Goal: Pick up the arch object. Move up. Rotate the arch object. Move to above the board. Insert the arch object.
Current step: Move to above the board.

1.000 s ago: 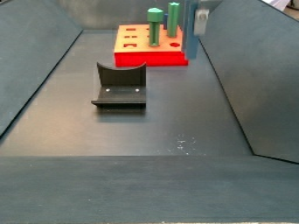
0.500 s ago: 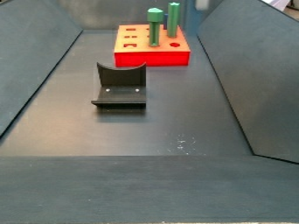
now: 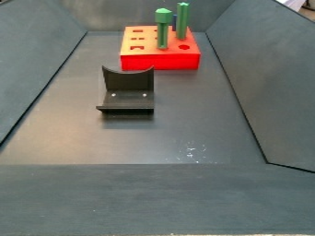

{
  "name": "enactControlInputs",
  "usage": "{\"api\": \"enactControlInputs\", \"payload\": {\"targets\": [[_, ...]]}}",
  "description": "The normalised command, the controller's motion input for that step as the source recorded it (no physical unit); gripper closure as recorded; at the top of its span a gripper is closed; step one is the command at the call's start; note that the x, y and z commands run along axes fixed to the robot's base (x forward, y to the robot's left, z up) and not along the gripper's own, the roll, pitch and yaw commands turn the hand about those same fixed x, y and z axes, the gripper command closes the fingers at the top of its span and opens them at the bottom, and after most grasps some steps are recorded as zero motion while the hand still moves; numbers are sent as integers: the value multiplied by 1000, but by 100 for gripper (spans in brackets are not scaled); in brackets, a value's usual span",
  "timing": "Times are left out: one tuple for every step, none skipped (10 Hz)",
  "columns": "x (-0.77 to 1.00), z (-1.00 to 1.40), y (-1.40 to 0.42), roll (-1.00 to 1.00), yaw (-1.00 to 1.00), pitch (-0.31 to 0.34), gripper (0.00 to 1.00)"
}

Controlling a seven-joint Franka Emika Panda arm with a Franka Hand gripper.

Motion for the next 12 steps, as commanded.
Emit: {"api": "enactControlInputs", "payload": {"targets": [[191,398,-1000,40,1000,47,100],[196,399,-1000,40,1000,51,100],[220,400,-1000,44,1000,68,100],[233,397,-1000,46,1000,78,100],[280,389,-985,53,1000,100,100],[244,277,-717,63,1000,118,100],[185,136,-379,82,1000,145,100],[160,97,-271,88,1000,155,100],[110,65,-159,109,1000,181,100],[97,52,-126,122,1000,192,100],[97,25,-77,174,1000,253,100],[102,21,-66,183,883,259,100]]}}
